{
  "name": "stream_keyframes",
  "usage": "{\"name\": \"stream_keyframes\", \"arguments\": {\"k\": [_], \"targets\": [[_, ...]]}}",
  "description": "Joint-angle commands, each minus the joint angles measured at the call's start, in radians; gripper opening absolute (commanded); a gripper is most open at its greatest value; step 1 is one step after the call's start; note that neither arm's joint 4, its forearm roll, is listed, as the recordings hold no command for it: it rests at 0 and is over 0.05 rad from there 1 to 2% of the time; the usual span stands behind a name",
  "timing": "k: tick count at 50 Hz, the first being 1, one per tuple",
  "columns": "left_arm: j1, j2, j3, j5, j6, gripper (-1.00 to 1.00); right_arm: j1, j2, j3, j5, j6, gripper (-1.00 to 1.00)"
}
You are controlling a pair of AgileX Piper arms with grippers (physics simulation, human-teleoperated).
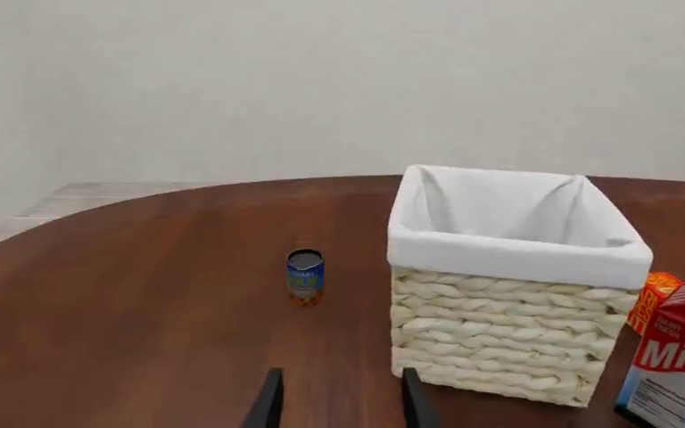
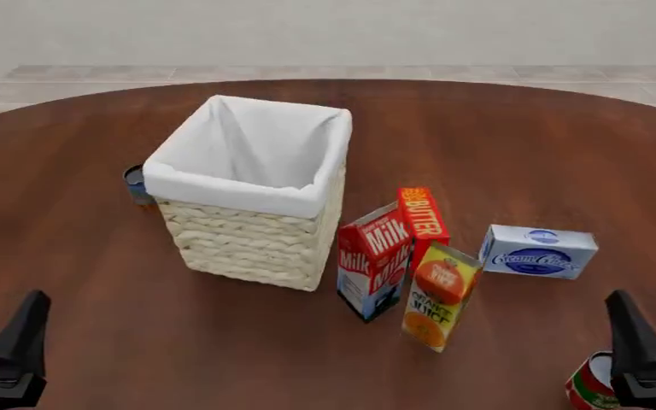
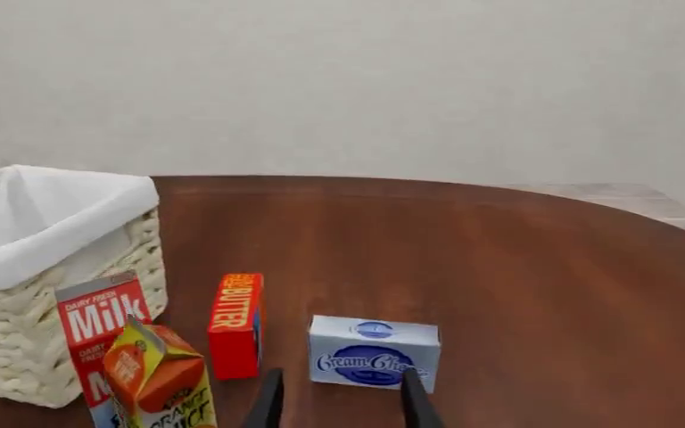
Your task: Pick up the alphabet soup and the tomato sauce, and put them in the basket.
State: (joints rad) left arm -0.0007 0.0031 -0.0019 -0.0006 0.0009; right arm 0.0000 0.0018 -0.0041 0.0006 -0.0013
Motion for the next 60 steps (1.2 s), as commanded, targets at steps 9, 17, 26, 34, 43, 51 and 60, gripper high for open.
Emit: {"name": "stream_keyframes", "arguments": {"k": [9,17,26,34,43,51,60], "targets": [[-0.007,0.015,-0.005,-0.004,0.018,1.0,0.012,0.0,-0.002,0.002,-0.012,1.0],[-0.01,0.055,-0.006,-0.03,0.031,1.0,0.009,0.0,-0.004,0.003,-0.01,1.0],[-0.015,0.115,-0.04,-0.055,0.015,1.0,0.014,0.0,-0.003,0.004,-0.013,1.0],[-0.037,0.185,-0.119,-0.073,0.032,1.0,0.02,0.002,-0.003,0.007,-0.012,1.0],[-0.06,0.209,-0.188,-0.058,0.029,1.0,0.026,0.001,-0.002,0.007,-0.014,1.0],[-0.068,0.236,-0.275,-0.018,0.016,1.0,0.03,0.001,-0.002,0.007,-0.013,1.0],[-0.079,0.281,-0.398,0.018,-0.024,1.0,0.031,0.001,-0.003,0.007,-0.009,1.0]]}}
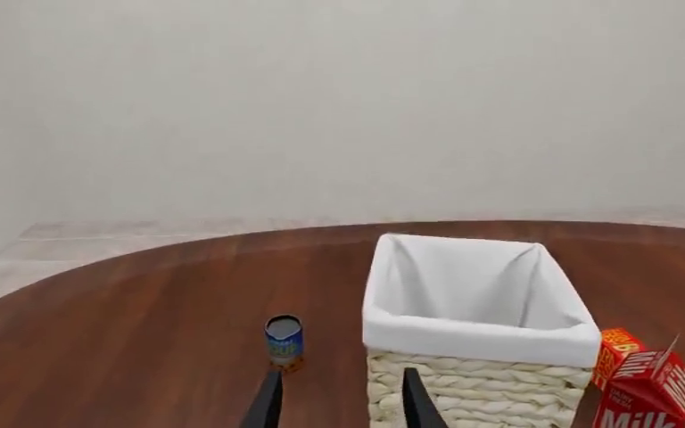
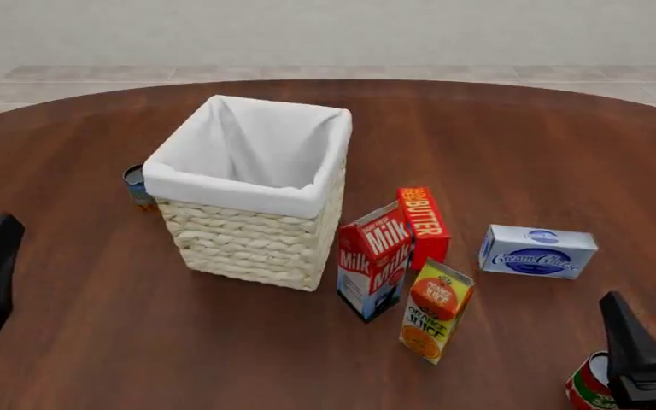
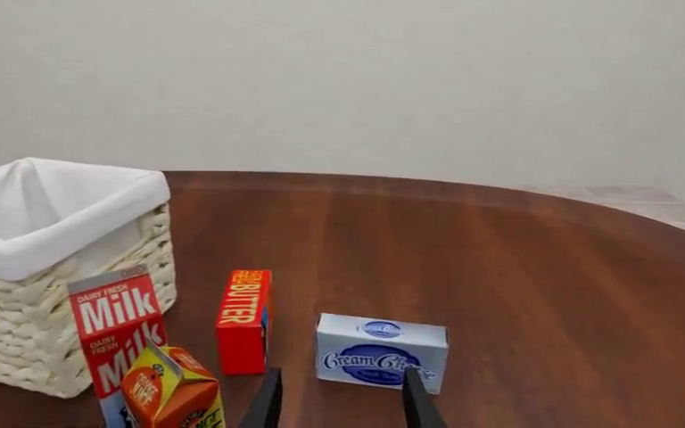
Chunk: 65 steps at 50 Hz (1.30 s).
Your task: Pick up the alphabet soup and the tomato sauce, and put them in the basket.
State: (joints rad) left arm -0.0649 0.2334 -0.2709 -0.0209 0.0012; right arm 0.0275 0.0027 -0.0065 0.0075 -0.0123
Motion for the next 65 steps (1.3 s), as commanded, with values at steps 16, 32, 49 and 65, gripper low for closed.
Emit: {"name": "stream_keyframes", "arguments": {"k": [16,32,49,65], "targets": [[-0.026,0.164,-0.268,0.071,0.006,1.0,0.003,0.002,0.001,-0.001,0.001,1.0],[-0.099,0.306,-0.417,0.109,0.049,1.0,0.004,0.003,0.001,-0.002,0.0,1.0],[-0.1,0.452,-0.581,0.187,0.07,1.0,0.005,0.002,0.001,-0.001,0.0,1.0],[-0.033,0.582,-0.692,0.253,0.032,1.0,-0.001,0.003,0.001,-0.001,0.002,1.0]]}}
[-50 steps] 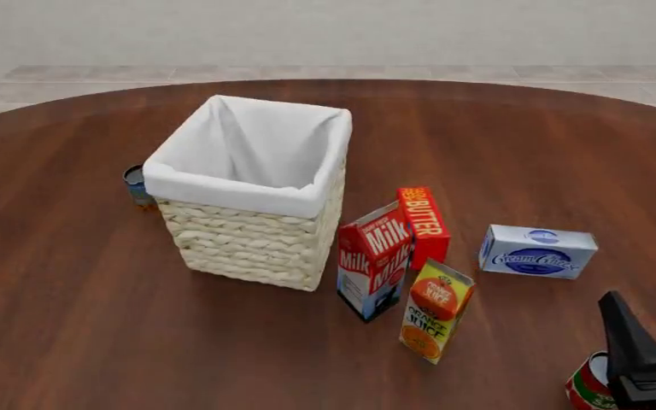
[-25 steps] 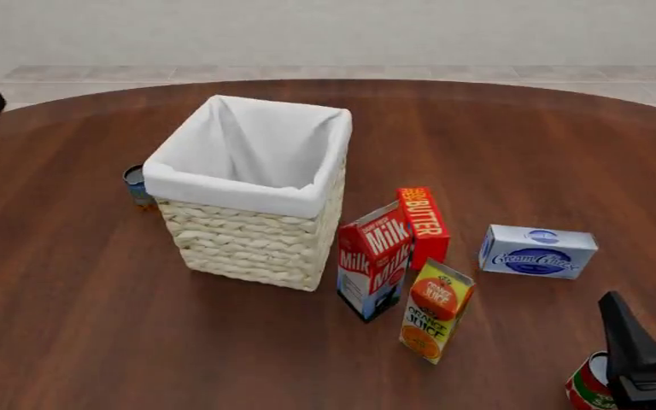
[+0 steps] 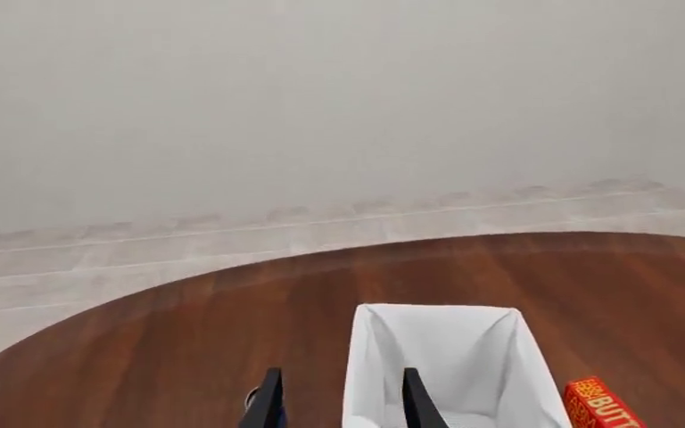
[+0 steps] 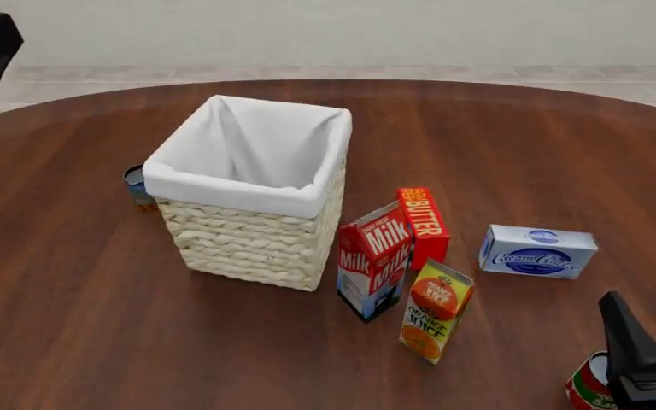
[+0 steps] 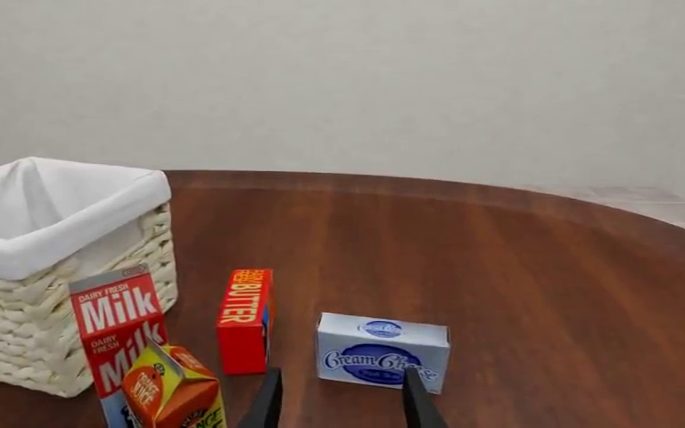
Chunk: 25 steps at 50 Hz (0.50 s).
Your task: Pick up the alphabet soup and the tomato sauce, and put them in the basket.
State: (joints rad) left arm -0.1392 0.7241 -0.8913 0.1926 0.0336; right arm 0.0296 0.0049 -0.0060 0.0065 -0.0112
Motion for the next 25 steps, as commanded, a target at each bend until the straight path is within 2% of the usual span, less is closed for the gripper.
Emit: {"name": "stream_keyframes", "arguments": {"k": [1,2,6,11,13,20,25], "targets": [[0.041,0.092,-0.072,0.04,0.0,1.0,-0.003,0.001,0.0,0.0,0.001,1.0],[0.049,0.112,-0.083,0.045,-0.033,1.0,-0.003,0.001,0.001,-0.001,0.0,1.0],[0.059,0.144,-0.092,0.053,-0.008,1.0,-0.004,0.002,0.001,-0.002,0.001,1.0],[0.074,0.191,-0.111,0.054,-0.024,1.0,-0.006,0.004,0.001,-0.004,0.001,1.0],[0.091,0.207,-0.123,0.057,-0.006,1.0,-0.007,0.005,0.001,-0.004,0.001,1.0],[0.107,0.283,-0.177,0.09,-0.041,1.0,-0.007,0.008,0.002,-0.007,0.002,1.0],[0.126,0.328,-0.2,0.109,-0.036,1.0,-0.004,0.006,0.002,-0.004,0.001,1.0]]}}
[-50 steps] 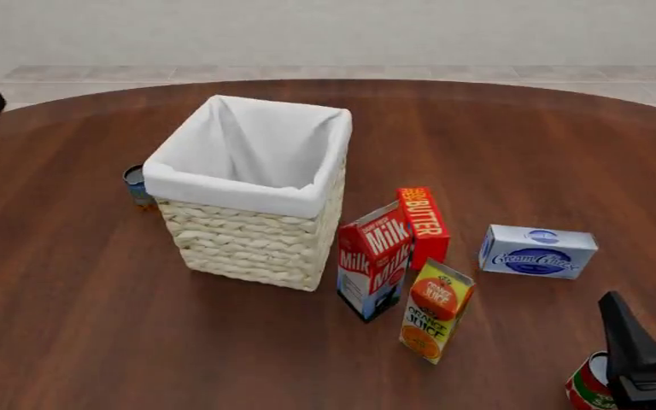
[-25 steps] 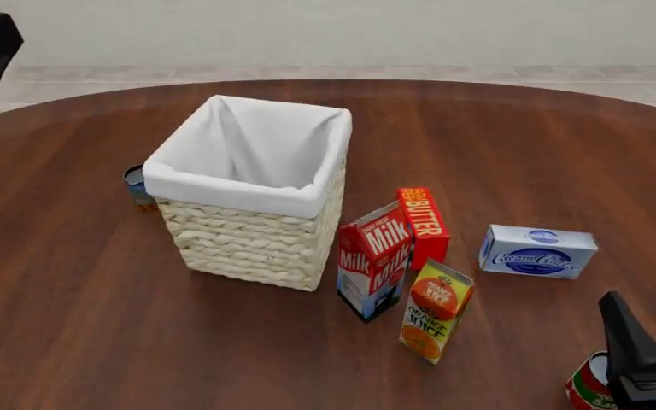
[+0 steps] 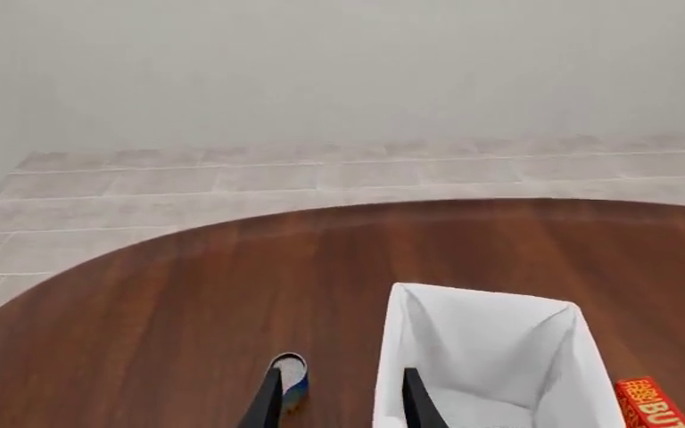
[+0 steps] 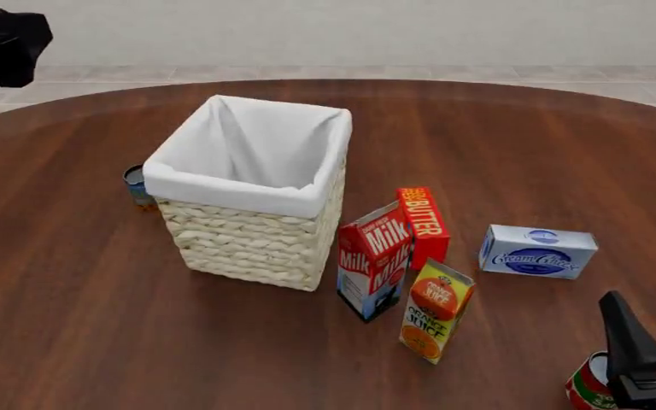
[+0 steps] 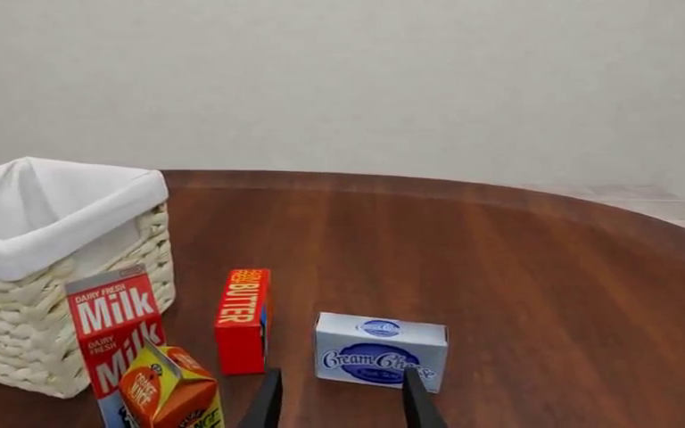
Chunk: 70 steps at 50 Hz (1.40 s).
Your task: Pick up the alphabet soup and the tomato sauce, and put them in the basket.
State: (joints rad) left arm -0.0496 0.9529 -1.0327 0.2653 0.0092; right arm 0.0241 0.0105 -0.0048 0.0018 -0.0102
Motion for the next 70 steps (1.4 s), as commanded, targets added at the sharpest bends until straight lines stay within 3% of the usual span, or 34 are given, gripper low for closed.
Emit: {"name": "stream_keyframes", "arguments": {"k": [1,8,11,13,14,17,28,70], "targets": [[0.042,0.112,-0.066,0.04,-0.001,1.0,0.001,0.0,0.001,0.001,0.0,1.0],[0.073,0.172,-0.106,0.068,0.015,1.0,-0.001,-0.002,0.001,0.003,0.0,1.0],[0.078,0.195,-0.108,0.07,0.059,1.0,-0.002,-0.003,0.001,0.004,0.0,1.0],[0.084,0.216,-0.124,0.08,0.021,1.0,-0.004,-0.004,0.001,0.004,-0.001,1.0],[0.093,0.244,-0.134,0.099,0.061,1.0,-0.003,-0.004,0.001,0.005,-0.002,1.0],[0.087,0.246,-0.135,0.09,0.023,1.0,-0.003,-0.005,0.001,0.005,-0.002,1.0],[0.114,0.335,-0.175,0.101,0.072,1.0,-0.007,-0.004,0.002,0.003,-0.004,1.0],[0.131,0.591,-0.291,0.095,0.038,1.0,-0.004,0.002,0.003,-0.001,-0.014,1.0]]}}
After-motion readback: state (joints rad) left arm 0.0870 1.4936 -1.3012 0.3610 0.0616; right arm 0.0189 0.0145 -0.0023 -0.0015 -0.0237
